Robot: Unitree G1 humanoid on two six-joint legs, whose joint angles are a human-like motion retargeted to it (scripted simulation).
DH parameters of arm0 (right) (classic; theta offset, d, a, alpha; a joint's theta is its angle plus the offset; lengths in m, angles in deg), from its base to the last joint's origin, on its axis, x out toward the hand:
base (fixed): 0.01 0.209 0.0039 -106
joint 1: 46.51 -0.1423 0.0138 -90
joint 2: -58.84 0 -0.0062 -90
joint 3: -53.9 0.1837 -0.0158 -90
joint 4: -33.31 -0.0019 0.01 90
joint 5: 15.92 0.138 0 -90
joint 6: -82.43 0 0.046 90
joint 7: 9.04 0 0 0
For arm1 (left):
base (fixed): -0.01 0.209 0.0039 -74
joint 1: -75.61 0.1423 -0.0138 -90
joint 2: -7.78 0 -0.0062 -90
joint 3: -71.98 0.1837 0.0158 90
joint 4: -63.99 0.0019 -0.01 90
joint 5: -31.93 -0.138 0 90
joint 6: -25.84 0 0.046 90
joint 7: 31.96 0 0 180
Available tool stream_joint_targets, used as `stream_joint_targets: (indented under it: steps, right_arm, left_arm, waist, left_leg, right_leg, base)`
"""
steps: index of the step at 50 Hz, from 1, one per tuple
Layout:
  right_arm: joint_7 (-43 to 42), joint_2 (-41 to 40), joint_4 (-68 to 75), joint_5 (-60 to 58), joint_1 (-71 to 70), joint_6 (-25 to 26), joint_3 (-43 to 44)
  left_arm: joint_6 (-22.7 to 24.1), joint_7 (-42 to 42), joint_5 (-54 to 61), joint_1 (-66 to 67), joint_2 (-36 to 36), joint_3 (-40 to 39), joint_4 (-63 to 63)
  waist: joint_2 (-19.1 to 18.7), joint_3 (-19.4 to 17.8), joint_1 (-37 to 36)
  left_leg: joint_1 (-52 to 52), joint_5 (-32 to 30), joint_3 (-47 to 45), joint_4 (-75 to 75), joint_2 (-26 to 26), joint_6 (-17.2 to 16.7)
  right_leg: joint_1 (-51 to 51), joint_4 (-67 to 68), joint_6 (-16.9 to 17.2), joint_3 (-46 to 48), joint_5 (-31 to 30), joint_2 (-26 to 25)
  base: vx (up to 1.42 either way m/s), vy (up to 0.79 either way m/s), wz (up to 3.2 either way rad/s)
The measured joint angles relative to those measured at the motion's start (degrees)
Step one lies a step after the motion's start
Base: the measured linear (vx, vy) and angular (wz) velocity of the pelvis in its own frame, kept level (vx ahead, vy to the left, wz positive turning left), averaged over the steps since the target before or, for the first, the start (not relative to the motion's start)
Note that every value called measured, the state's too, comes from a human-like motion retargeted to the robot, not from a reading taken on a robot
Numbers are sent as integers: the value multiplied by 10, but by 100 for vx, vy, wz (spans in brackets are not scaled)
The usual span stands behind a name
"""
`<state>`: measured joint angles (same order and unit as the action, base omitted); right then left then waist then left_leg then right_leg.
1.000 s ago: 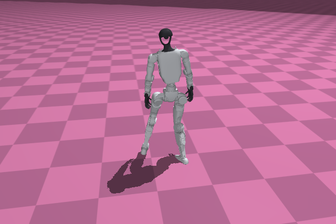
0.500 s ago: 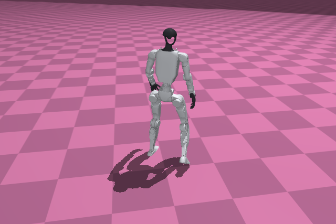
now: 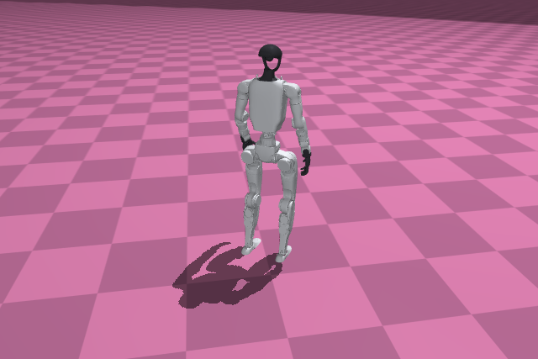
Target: Walk
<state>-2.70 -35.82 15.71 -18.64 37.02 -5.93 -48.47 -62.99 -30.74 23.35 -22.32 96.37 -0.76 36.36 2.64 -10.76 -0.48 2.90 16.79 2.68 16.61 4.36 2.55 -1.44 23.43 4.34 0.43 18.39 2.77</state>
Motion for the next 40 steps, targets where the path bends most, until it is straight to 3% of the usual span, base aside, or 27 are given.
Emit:
stream_joint_targets:
  steps: [40]
  right_arm:
    - [-17,6,-11,-15,-19,-14,-22]
  left_arm:
    - [0,-1,-19,48,-31,11,54]
  waist:
    - [-10,0,-18]
  left_leg:
    - [17,11,-11,2,-23,-7]
  right_leg:
    - [49,-71,4,11,-15,-18]
  base:
    - [0,0,0]
